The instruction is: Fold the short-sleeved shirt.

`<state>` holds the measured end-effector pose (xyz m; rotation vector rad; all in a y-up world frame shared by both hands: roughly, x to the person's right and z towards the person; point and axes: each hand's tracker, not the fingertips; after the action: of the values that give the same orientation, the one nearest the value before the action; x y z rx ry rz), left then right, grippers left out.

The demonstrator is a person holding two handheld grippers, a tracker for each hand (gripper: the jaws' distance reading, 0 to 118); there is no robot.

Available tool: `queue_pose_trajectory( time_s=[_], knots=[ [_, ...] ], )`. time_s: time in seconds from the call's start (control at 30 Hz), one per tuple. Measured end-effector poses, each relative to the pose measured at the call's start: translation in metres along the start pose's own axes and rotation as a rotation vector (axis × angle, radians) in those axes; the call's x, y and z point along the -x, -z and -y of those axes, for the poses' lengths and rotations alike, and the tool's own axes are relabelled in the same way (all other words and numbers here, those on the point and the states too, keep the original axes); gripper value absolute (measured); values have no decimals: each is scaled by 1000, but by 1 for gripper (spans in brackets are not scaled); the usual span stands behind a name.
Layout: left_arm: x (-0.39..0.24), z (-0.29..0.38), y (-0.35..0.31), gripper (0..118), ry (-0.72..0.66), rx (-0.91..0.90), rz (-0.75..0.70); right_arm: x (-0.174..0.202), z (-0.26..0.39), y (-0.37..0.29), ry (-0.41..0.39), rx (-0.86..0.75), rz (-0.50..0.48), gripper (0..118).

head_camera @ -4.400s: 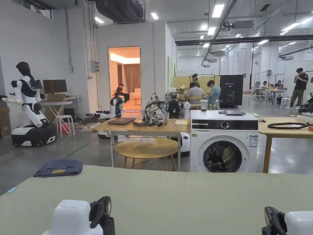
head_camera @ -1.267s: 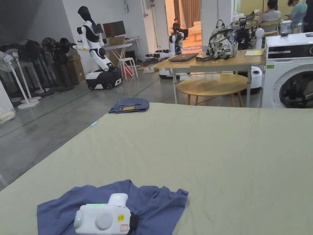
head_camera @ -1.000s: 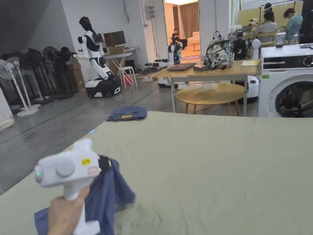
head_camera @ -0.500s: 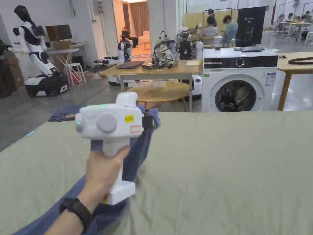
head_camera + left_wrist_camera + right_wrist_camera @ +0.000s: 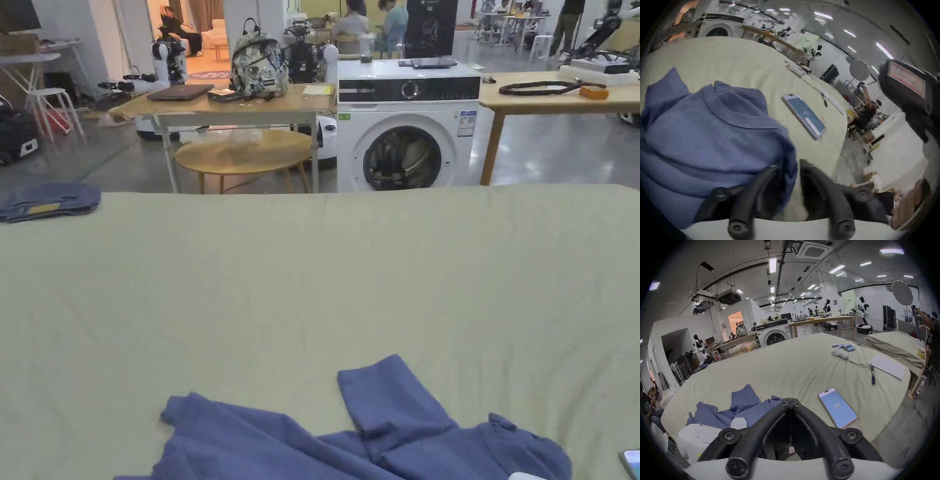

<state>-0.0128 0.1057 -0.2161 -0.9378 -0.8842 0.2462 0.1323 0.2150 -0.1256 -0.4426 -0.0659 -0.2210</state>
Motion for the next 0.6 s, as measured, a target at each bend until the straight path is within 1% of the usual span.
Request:
queue_pose_trajectory(
  time_s=[0.07, 0.13, 0.2, 0.27, 0.33, 0.37, 0.4, 0.43, 0.47, 0.53, 0.57, 0.6],
  knots=[
    [9, -6, -20, 41, -20, -20, 29, 0, 0, 1, -5, 3, -9, 0],
    [20, -6, -54, 41, -12, -106, 10, 3, -1, 1, -15, 4, -24, 0],
    [32, -12, -106, 41, 67, -232, -103, 8, -5, 2, -47, -4, -44, 0],
    [45, -16, -163, 41, 112, -350, -179, 16, -9, 4, -74, -9, -71, 0],
    [52, -19, -222, 41, 175, -446, -310, 25, -15, 7, -105, -20, -107, 0],
    [55, -19, -252, 41, 190, -483, -420, 30, -18, 9, -114, -26, -134, 0],
    [59, -17, -281, 34, 198, -520, -494, 35, -21, 11, -120, -30, -156, 0],
    [62, -15, -305, 14, 197, -552, -546, 38, -23, 13, -126, -35, -171, 0],
    [64, -12, -326, 0, 180, -570, -594, 43, -25, 15, -131, -39, -183, 0],
    [72, -1, -360, 0, 146, -595, -675, 53, -29, 18, -134, -35, -204, 0],
    [78, 8, -372, 0, 109, -609, -741, 58, -31, 20, -135, -34, -207, 0],
    [84, 13, -384, 0, 91, -646, -747, 62, -32, 21, -135, -35, -217, 0]
  ],
)
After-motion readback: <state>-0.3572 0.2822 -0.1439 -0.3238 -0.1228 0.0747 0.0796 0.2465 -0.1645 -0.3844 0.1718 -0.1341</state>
